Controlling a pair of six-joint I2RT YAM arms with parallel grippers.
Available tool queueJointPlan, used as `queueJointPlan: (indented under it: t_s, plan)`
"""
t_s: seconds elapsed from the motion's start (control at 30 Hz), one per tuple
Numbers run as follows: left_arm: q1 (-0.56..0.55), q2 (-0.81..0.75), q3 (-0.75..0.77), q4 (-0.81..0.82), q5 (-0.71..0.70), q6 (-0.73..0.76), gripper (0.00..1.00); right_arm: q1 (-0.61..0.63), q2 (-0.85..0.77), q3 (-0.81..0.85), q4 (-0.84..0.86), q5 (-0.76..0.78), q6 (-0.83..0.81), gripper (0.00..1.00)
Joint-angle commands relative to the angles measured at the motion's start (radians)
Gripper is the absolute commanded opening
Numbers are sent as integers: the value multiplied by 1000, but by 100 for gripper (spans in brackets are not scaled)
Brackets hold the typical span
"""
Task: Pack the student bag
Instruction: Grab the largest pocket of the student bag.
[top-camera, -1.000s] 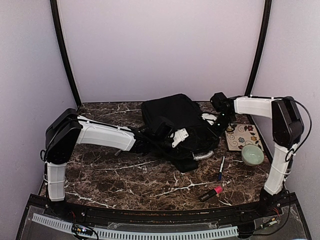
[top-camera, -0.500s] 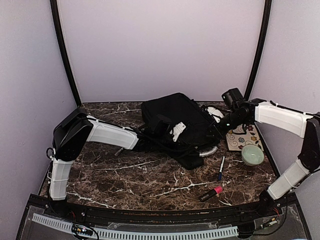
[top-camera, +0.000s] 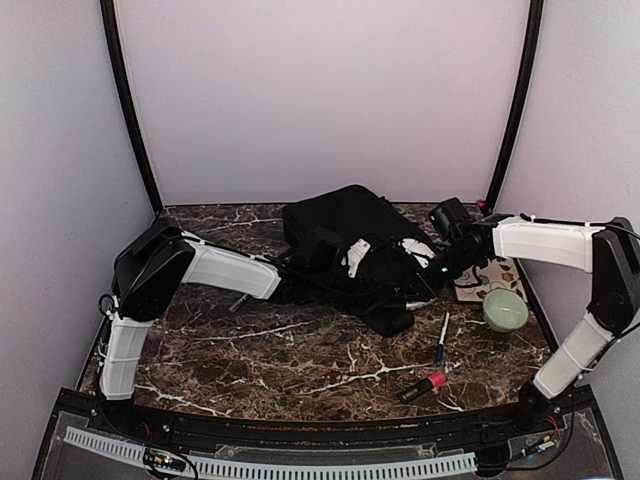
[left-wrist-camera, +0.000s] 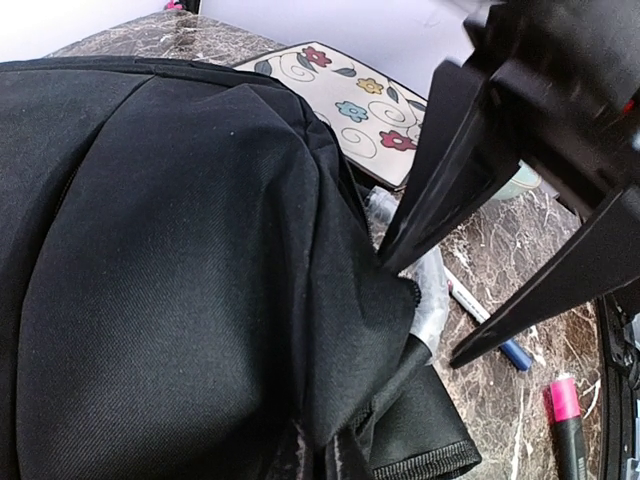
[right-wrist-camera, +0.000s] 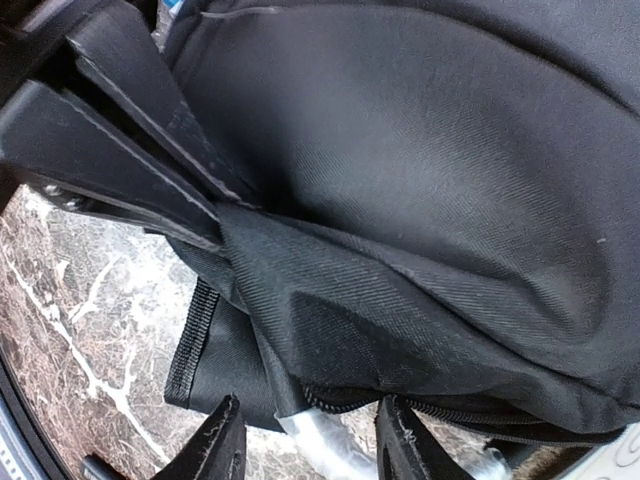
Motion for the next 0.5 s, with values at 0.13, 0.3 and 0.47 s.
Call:
queueJointPlan:
  t_s: [0.13, 0.3, 0.47]
  plan:
    - [10, -9, 38, 80, -4, -38, 0, 13, 37, -34, 78, -30, 39, 42]
    - [10, -10, 37, 84, -1, -51, 0, 16, 80, -29, 107, -62, 51, 40]
    - [10, -9, 40, 87, 17, -64, 0, 18, 110, -37, 173, -60, 84, 40]
